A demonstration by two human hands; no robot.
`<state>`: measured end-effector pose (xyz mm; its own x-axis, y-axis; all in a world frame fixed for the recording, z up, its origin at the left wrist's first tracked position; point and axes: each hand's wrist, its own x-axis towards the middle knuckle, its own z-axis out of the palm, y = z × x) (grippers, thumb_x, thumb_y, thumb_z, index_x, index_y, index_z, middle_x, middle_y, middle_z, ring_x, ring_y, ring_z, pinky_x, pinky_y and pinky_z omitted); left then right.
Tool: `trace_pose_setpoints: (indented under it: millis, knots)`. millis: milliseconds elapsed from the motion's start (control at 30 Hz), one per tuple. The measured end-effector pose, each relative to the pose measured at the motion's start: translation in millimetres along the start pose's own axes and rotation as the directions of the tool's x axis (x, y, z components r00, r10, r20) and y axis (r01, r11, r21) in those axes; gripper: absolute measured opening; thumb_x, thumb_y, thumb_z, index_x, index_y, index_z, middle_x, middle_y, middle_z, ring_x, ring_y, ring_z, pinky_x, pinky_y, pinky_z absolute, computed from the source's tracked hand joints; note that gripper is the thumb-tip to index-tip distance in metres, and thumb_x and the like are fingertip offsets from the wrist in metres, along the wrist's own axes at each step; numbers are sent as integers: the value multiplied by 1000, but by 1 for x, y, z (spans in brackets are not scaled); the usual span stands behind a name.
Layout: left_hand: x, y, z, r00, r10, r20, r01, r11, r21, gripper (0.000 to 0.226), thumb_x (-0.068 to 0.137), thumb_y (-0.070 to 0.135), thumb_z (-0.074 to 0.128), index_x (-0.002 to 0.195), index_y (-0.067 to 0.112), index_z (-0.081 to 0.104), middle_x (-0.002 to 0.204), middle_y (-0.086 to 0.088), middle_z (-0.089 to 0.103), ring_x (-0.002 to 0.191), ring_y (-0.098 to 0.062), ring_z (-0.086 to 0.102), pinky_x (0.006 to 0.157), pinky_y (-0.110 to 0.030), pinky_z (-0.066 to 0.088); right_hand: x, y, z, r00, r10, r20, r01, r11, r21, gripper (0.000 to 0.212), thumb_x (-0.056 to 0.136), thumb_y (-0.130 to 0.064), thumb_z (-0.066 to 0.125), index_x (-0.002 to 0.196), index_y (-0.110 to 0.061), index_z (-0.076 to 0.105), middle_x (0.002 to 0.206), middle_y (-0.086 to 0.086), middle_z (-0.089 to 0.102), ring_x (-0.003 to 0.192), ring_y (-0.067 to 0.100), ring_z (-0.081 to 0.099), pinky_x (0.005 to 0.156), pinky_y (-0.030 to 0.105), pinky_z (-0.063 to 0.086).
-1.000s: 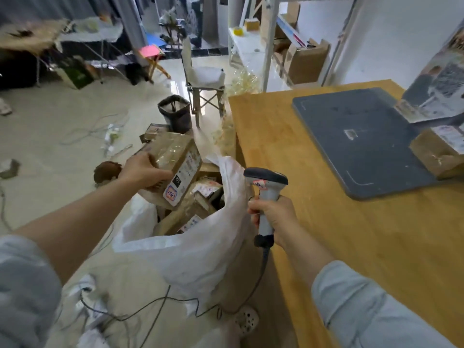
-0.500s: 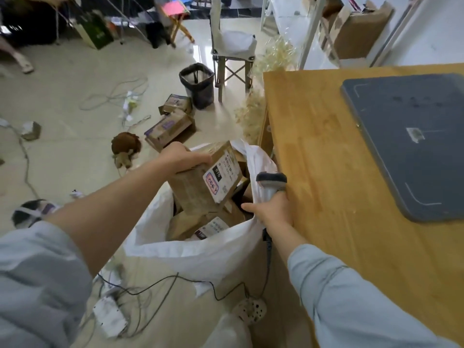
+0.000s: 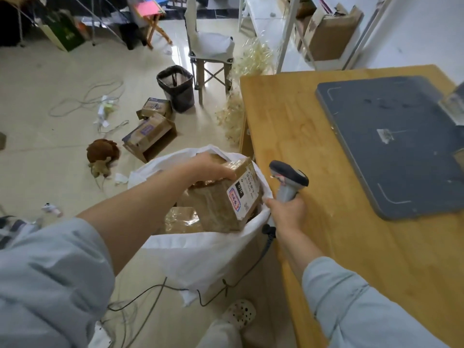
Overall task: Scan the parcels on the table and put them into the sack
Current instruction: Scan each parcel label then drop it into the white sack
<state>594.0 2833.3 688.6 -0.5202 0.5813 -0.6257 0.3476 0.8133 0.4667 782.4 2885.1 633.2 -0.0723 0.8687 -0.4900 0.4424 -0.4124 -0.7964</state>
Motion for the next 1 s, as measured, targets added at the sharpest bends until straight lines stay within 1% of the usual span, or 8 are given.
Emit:
trace_pose_setpoints:
  millis: [233, 300, 367, 467, 567, 700, 800, 1000]
  knots:
    - [6, -45, 13, 998, -43, -51, 61, 902, 428, 71, 67, 61, 68, 125, 23, 56, 99, 2, 62, 91, -18, 58, 82, -33, 52, -13, 6, -11, 995, -32, 91, 28, 999, 46, 44, 77, -7, 77, 115, -5, 55, 99, 4, 57, 94, 25, 59, 81, 35, 50]
    - [7, -44, 13, 997, -70, -45, 82, 920, 383, 68, 69, 58, 70, 123, 18, 57, 97, 0, 64, 88, -18, 61, 81, -33, 54, -17, 7, -10, 991, -32, 129, 24, 998, 62, 44, 77, -8, 77, 114, -7, 54, 101, 4, 58, 93, 24, 59, 84, 38, 51]
    - [10, -31, 12, 994, -97, -52, 106, 976, 192, 67, 73, 51, 73, 124, 13, 53, 100, -3, 63, 89, -19, 62, 77, -30, 55, -17, 6, -9, 989, -21, 145, 7, 996, 92, 42, 77, -8, 77, 111, -10, 53, 100, 4, 59, 94, 25, 60, 86, 40, 52]
    - [21, -13, 20, 994, -103, -46, 103, 995, -5, 84, 69, 49, 78, 136, 14, 43, 108, -7, 61, 91, -21, 62, 66, -29, 53, -11, 3, -13, 991, -17, 130, 2, 993, 118, 37, 76, -7, 77, 100, -14, 51, 86, -2, 56, 89, 24, 60, 80, 38, 52]
    - [15, -27, 60, 986, -163, 41, 155, 976, 151, 75, 73, 49, 76, 132, 12, 48, 102, -5, 59, 87, -19, 60, 65, -27, 52, -8, 8, -18, 989, -41, 141, 28, 995, 98, 32, 76, -6, 77, 84, -19, 49, 80, -5, 53, 78, 17, 58, 73, 35, 49]
    - [5, -42, 91, 981, -125, 152, 79, 958, 275, 77, 84, 52, 66, 144, 15, 34, 134, -9, 50, 120, -28, 51, 95, -35, 46, -6, 14, -22, 987, -43, 157, 32, 997, 67, 37, 75, -8, 79, 97, -15, 51, 84, -4, 55, 82, 19, 59, 75, 35, 51]
    - [15, -41, 70, 983, -130, 130, 96, 967, 238, 64, 92, 58, 48, 132, 9, 52, 133, -10, 54, 118, -27, 53, 94, -34, 41, -1, 17, -24, 988, -18, 154, 14, 1000, 22, 41, 75, -11, 80, 104, -13, 50, 93, 1, 57, 89, 22, 59, 78, 37, 52]
    - [23, -46, 52, 996, -77, 41, 69, 983, 170, 36, 90, 47, 56, 102, 16, 67, 105, -4, 64, 89, -18, 59, 75, -27, 47, -2, 14, -18, 977, -51, 205, 57, 998, -24, 35, 76, -16, 80, 99, -5, 56, 85, 11, 62, 63, 17, 59, 58, 30, 52]
